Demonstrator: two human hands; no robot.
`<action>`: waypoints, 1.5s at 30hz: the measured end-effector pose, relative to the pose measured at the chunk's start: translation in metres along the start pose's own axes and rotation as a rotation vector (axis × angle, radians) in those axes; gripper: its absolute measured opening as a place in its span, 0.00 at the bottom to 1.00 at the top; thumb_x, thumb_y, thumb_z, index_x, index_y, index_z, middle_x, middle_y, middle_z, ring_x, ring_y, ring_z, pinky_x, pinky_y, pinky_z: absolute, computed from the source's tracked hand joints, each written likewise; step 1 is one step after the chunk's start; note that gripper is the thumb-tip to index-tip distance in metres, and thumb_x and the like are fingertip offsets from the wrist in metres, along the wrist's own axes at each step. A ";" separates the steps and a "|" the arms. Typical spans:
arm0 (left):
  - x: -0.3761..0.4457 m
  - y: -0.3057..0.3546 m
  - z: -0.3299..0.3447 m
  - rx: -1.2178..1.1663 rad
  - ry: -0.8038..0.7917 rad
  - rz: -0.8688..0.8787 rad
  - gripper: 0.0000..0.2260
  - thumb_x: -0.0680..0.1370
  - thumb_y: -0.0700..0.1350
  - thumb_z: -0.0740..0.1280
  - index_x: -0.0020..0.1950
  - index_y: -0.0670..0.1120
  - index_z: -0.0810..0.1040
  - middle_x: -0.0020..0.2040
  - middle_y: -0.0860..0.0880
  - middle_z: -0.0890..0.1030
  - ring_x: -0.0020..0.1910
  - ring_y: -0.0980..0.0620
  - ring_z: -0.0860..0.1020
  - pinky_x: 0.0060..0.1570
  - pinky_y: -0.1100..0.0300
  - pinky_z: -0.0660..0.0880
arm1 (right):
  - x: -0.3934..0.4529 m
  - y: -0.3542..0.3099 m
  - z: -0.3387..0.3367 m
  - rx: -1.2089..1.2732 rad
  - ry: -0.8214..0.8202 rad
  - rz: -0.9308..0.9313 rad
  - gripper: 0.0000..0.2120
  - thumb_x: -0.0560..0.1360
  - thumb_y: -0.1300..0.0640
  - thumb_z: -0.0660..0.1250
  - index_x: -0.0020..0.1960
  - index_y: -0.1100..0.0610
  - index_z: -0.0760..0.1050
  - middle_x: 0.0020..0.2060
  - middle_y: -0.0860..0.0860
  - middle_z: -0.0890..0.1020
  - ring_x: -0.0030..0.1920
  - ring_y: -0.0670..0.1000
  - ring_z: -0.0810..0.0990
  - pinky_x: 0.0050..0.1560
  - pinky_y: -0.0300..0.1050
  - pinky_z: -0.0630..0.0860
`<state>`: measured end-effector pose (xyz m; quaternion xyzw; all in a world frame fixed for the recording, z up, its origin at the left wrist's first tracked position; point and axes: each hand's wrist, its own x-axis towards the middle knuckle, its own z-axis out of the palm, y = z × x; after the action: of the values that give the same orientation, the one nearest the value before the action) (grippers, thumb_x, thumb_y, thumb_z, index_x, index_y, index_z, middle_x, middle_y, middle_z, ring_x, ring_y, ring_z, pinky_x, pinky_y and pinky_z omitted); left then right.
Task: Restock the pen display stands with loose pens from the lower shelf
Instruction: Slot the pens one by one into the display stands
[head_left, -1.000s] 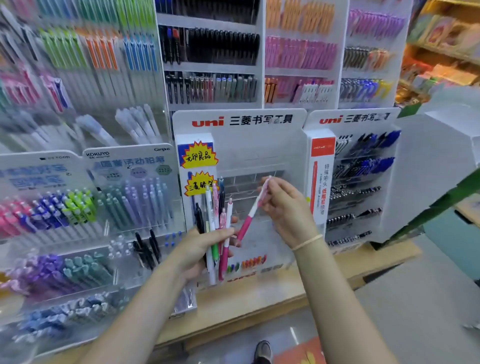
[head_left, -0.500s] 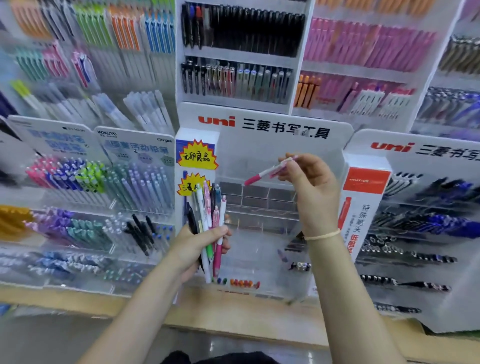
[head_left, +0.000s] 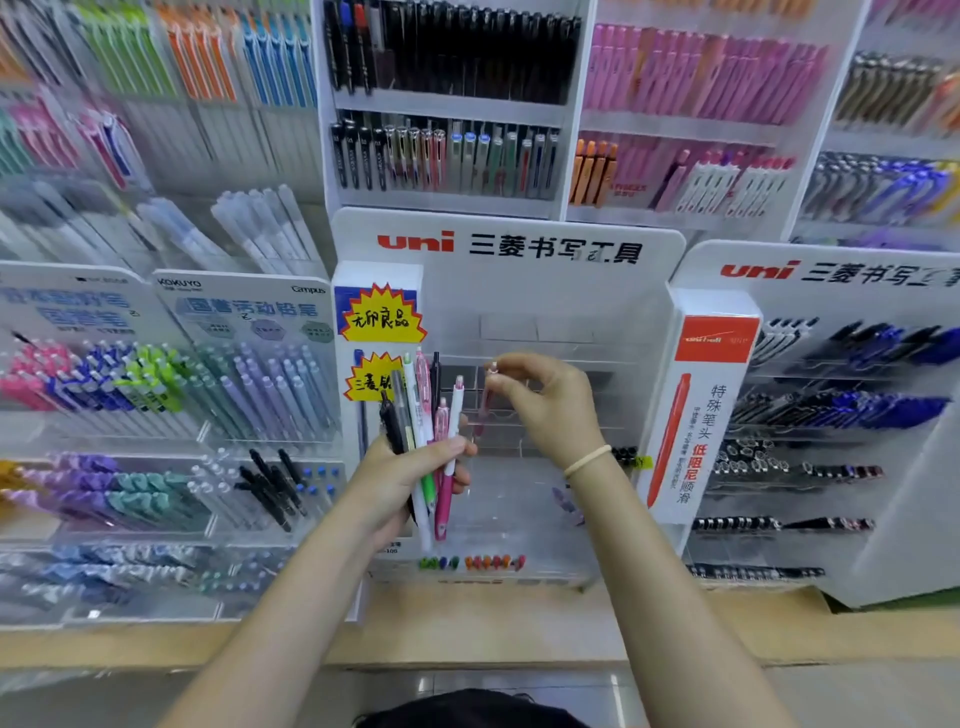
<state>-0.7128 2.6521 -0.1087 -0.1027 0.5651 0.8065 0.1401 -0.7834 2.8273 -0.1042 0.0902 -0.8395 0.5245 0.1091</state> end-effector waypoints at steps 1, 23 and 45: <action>-0.002 0.001 0.000 0.006 -0.013 0.000 0.18 0.71 0.41 0.72 0.58 0.36 0.79 0.40 0.44 0.85 0.33 0.50 0.82 0.37 0.57 0.81 | 0.000 0.000 0.002 -0.032 -0.004 -0.005 0.05 0.73 0.61 0.75 0.48 0.57 0.85 0.40 0.46 0.85 0.42 0.37 0.81 0.48 0.28 0.73; -0.023 0.002 0.009 0.005 -0.151 -0.011 0.13 0.72 0.43 0.70 0.53 0.37 0.79 0.40 0.41 0.84 0.33 0.47 0.83 0.34 0.57 0.81 | -0.045 -0.033 -0.021 0.509 -0.232 0.289 0.10 0.78 0.62 0.68 0.56 0.66 0.80 0.41 0.51 0.83 0.41 0.46 0.79 0.39 0.39 0.73; -0.010 0.006 0.013 0.043 0.045 0.007 0.16 0.78 0.43 0.71 0.62 0.36 0.77 0.42 0.41 0.85 0.36 0.46 0.83 0.39 0.53 0.83 | -0.017 -0.067 -0.065 0.481 0.202 -0.065 0.08 0.80 0.68 0.62 0.57 0.62 0.77 0.51 0.55 0.85 0.54 0.50 0.84 0.53 0.42 0.80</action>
<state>-0.7059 2.6614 -0.0956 -0.1160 0.5857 0.7921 0.1269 -0.7438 2.8574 -0.0240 0.0876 -0.6722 0.7117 0.1843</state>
